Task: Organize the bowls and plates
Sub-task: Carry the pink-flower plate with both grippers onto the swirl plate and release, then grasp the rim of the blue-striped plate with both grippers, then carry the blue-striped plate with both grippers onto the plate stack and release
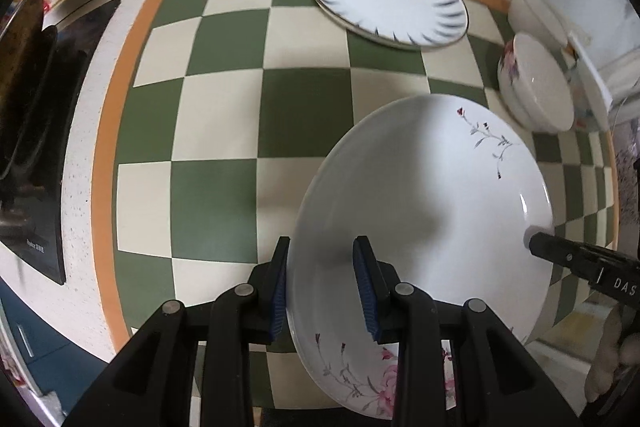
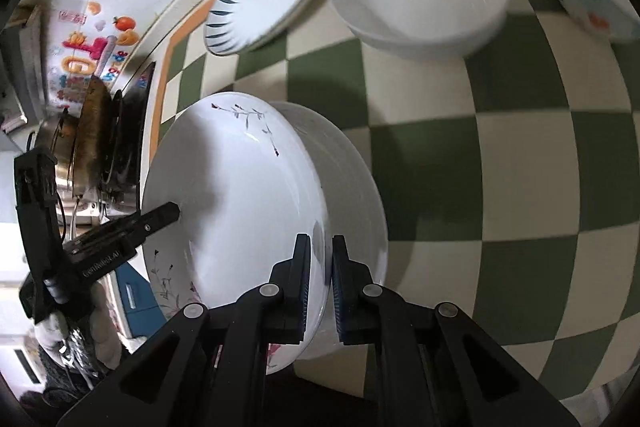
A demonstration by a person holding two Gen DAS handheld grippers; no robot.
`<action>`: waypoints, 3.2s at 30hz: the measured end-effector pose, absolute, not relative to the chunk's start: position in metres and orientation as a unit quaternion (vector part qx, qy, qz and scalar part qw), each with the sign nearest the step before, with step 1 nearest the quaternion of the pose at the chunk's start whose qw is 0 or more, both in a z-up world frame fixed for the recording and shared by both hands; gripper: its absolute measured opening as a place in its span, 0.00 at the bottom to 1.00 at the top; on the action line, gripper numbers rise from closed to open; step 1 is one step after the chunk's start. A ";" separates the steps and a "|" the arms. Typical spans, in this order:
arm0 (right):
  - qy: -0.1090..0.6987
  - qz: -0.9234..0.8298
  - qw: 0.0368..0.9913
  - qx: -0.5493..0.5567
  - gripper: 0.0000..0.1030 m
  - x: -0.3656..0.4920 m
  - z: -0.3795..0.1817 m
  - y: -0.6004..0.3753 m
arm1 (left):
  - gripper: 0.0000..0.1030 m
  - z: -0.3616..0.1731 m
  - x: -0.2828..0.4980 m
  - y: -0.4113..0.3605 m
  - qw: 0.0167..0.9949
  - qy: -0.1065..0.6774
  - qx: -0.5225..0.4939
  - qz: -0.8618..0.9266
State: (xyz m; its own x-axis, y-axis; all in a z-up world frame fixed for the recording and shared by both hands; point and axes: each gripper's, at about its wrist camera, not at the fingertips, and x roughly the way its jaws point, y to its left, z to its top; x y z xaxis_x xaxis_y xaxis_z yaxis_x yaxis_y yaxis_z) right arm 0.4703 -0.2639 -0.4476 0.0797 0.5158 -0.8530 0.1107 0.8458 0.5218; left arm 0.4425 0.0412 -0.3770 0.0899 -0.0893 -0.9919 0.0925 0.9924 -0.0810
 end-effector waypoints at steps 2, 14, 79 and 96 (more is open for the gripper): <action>0.661 0.140 0.695 0.246 0.12 0.466 -0.452 -0.267 | 0.27 -0.381 0.442 0.039 0.735 0.675 0.006 -0.061; 0.674 0.135 0.684 0.245 0.12 0.470 -0.461 -0.269 | 0.27 -0.404 0.441 0.026 0.719 0.692 0.031 -0.057; 0.669 0.089 0.719 0.168 0.13 0.760 -0.418 -0.261 | 0.25 -0.413 0.673 0.038 0.743 0.663 -0.076 -0.060; 0.612 0.153 0.760 0.159 0.13 0.637 -0.290 -0.288 | 0.25 -0.310 0.565 0.049 0.773 0.623 -0.090 -0.083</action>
State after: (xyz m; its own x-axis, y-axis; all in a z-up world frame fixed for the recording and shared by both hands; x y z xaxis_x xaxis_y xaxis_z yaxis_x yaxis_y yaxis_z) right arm 0.6370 -0.2878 -0.2902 0.2054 0.4266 -0.8808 -0.0371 0.9027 0.4286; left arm 0.5652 0.0494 -0.3099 0.2104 -0.2408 -0.9475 0.0159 0.9699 -0.2430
